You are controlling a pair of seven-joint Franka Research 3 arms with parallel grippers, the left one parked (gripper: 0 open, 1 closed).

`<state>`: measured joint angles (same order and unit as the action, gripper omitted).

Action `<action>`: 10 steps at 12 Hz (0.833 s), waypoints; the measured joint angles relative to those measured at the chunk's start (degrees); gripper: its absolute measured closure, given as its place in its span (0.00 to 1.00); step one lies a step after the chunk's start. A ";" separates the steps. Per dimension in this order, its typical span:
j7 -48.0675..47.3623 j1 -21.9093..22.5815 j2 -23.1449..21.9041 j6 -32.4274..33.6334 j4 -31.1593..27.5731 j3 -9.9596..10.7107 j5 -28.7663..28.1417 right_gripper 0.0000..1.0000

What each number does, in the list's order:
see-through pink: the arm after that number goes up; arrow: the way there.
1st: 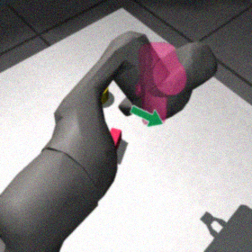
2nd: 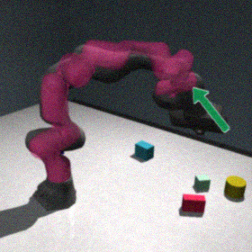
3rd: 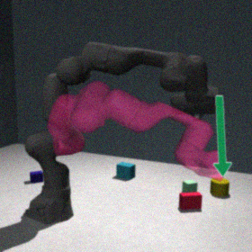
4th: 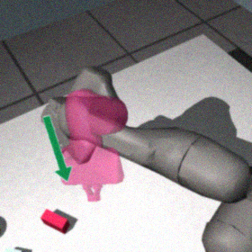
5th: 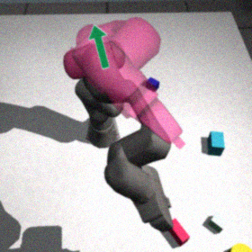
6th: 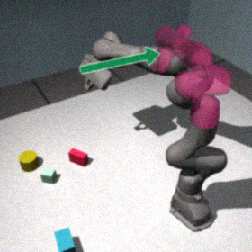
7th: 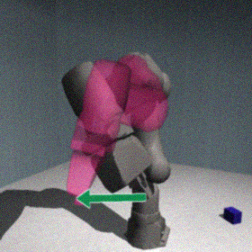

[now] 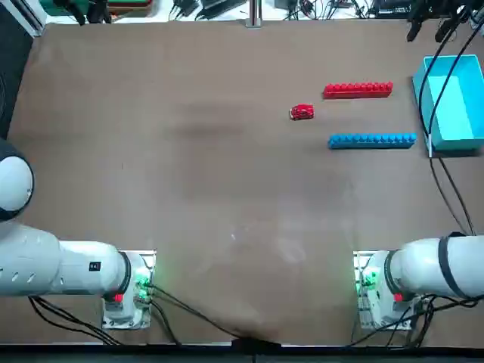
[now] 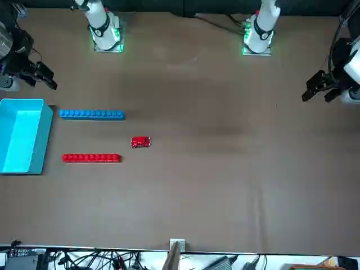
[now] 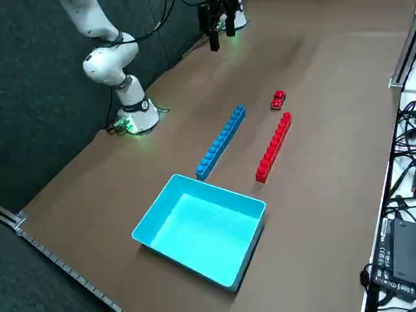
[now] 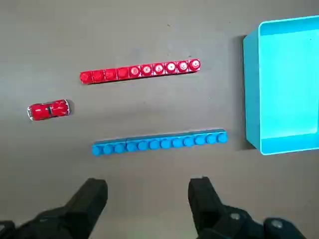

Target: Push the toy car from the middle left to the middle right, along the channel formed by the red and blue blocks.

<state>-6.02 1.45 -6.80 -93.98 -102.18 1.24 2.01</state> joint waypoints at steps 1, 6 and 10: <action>-0.01 0.00 0.05 0.00 0.00 0.00 0.00 0.00; -0.36 0.00 0.20 -0.04 0.05 0.00 -0.05 0.00; -5.34 0.31 2.11 -0.57 0.70 -0.45 -0.33 0.00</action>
<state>-11.36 1.75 -4.69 -94.55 -101.48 0.78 1.67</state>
